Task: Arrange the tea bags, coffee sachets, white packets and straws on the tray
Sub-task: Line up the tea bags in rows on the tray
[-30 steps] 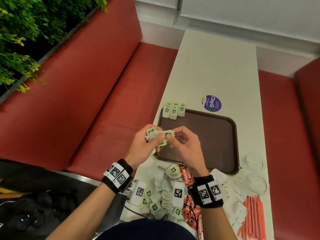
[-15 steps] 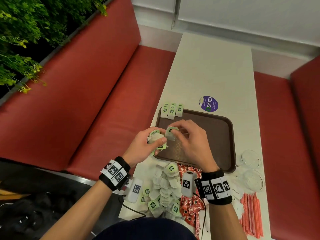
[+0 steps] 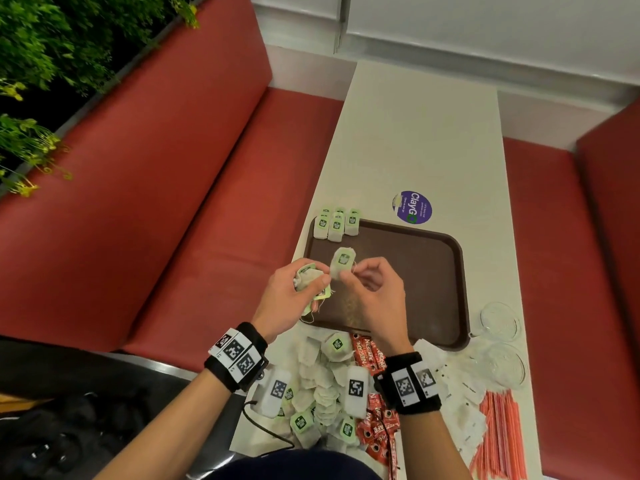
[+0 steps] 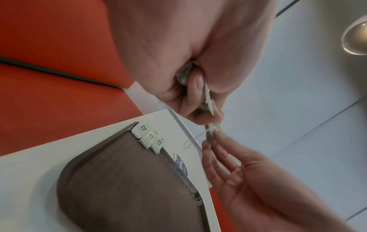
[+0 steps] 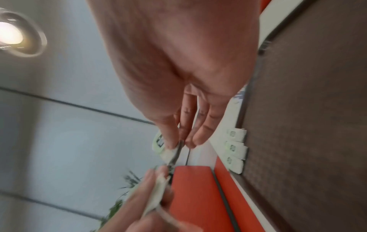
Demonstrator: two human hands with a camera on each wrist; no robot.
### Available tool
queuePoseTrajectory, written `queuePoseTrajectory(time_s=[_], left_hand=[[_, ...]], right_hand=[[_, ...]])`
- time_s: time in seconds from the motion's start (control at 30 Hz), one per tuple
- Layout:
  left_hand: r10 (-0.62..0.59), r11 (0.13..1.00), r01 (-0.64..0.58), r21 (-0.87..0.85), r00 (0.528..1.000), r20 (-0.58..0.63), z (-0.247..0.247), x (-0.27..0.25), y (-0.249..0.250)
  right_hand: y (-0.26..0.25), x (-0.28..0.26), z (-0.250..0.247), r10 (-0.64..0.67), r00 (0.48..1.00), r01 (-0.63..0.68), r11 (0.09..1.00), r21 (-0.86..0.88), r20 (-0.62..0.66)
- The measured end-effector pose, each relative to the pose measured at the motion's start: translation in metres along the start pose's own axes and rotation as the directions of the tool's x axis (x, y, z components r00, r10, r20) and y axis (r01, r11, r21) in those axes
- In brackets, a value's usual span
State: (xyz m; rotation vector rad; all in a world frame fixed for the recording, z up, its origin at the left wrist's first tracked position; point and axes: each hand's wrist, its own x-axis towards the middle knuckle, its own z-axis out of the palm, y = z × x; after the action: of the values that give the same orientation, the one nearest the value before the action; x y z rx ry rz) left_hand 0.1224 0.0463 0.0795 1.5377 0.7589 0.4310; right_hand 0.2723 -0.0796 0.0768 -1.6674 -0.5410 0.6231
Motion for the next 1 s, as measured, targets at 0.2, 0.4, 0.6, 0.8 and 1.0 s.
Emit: queuePoseTrajectory(time_s=[0.2,0.4,0.6,0.8,1.0], left_hand=[[-0.036,0.999,0.037,0.007,0.996,-0.079,-0.01,0.001,-0.013],[-0.049,0.999,0.049,-0.002,0.992,-0.119,-0.02,0.007,-0.023],[-0.07,0.997,0.067,-0.026,0.987,-0.148,-0.026,0.014,-0.022],[-0.088,0.996,0.082,-0.043,0.983,-0.16,-0.032,0.015,-0.023],[-0.115,0.993,0.108,-0.054,0.98,-0.163,-0.034,0.015,-0.02]], right_hand=[[0.067,0.075,-0.01,0.149,0.957,-0.194,0.966,-0.168,-0.247],[0.102,0.154,0.005,0.127,0.959,-0.203,0.931,-0.303,-0.255],[0.121,0.193,0.026,0.101,0.984,-0.158,0.875,-0.457,-0.146],[0.122,0.199,0.033,0.099,0.99,-0.139,0.827,-0.545,-0.103],[0.117,0.188,0.039,0.083,0.994,-0.106,0.814,-0.572,-0.066]])
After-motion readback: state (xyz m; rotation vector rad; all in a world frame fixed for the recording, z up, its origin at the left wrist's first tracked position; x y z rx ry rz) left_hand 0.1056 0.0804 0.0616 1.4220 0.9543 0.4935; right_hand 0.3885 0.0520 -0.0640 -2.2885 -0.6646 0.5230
